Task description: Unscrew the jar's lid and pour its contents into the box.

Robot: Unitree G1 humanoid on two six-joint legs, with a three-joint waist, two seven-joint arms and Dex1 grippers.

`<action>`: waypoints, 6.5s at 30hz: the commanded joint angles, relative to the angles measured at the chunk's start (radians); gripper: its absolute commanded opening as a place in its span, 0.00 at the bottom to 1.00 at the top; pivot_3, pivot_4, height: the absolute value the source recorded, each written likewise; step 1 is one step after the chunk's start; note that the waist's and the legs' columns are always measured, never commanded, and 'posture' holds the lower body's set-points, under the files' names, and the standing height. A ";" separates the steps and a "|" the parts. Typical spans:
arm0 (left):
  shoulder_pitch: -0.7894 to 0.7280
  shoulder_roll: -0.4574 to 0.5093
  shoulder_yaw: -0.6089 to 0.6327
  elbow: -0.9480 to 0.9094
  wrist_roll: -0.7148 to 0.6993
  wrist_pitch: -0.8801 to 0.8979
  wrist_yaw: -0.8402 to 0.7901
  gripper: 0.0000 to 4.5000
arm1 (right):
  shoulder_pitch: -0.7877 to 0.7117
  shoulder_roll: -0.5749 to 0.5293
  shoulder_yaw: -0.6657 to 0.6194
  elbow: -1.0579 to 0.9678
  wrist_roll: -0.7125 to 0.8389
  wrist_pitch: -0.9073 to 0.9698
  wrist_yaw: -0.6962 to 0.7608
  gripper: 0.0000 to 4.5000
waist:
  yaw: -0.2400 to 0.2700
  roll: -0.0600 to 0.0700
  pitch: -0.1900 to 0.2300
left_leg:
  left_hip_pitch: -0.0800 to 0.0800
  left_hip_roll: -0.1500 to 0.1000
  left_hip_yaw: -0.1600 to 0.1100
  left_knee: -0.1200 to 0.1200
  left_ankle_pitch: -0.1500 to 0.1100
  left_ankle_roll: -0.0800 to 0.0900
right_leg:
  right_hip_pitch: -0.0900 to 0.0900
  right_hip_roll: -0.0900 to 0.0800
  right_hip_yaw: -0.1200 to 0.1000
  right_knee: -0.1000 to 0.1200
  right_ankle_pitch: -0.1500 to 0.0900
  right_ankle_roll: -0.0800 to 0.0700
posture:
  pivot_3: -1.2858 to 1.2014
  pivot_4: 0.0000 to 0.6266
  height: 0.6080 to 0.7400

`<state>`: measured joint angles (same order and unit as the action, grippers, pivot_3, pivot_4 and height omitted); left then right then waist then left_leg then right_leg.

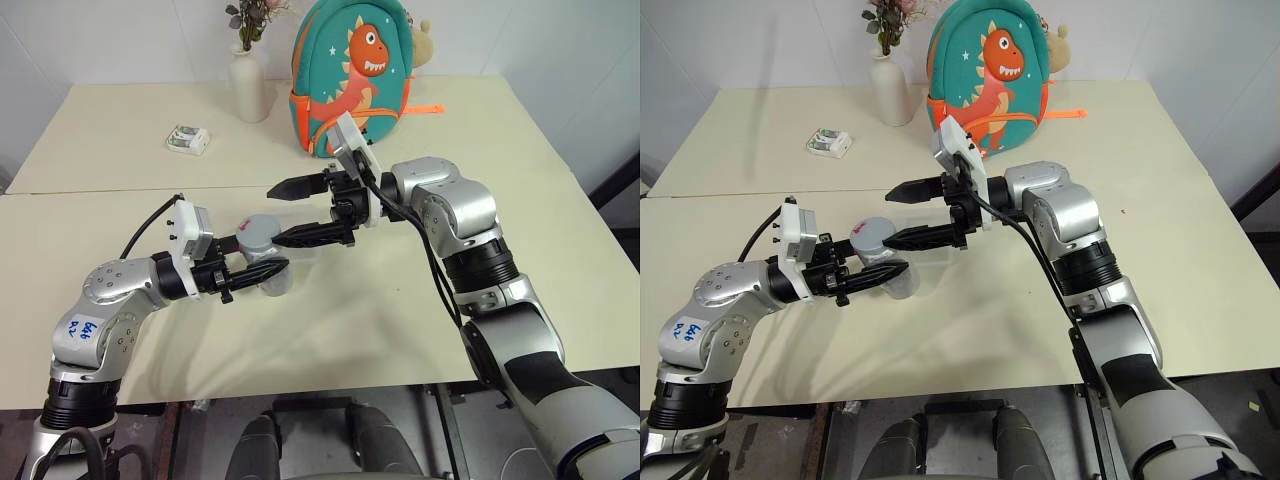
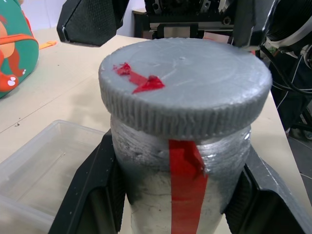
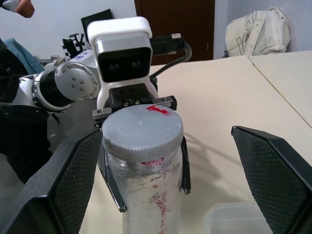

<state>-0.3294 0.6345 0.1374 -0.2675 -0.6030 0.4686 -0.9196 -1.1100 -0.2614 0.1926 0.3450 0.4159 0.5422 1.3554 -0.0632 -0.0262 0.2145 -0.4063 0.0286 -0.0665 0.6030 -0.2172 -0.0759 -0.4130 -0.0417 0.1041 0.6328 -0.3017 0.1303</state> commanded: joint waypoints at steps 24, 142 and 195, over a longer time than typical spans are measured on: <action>-0.015 0.002 0.006 -0.032 -0.014 -0.014 -0.004 0.47 | -0.021 0.055 0.000 0.054 -0.039 -0.068 -0.034 0.99 | 0.001 0.000 0.000 | 0.000 0.000 0.000 0.000 0.000 0.000 | 0.000 0.000 0.000 0.000 0.000 0.000 | 0.52 0.24 1.00; 0.028 0.154 0.097 -0.038 -0.012 -0.026 -0.067 0.47 | 0.491 -0.149 -0.238 0.098 -0.161 -0.461 -0.374 0.56 | -0.024 0.000 0.000 | 0.002 0.001 0.006 -0.004 0.000 0.000 | 0.000 0.001 0.007 -0.004 0.001 0.001 | 0.52 0.24 1.00; -0.414 0.155 -0.250 0.342 0.732 -0.326 0.314 0.47 | 0.281 -0.274 -0.178 -0.121 -0.005 -0.195 -0.104 0.99 | -0.016 0.000 0.000 | 0.000 0.000 0.007 0.004 0.000 0.000 | -0.001 0.001 0.007 0.002 0.002 0.003 | 0.52 0.24 1.00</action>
<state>-0.7053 0.7876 -0.0975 0.0839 0.0542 0.1932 -0.6521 -0.8323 -0.5383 0.0552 0.2693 0.3829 0.3387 1.2732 -0.0791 -0.0261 0.2147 -0.4058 0.0288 -0.0600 0.6071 -0.2176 -0.0754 -0.4136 -0.0405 0.1113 0.6354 -0.3000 0.1330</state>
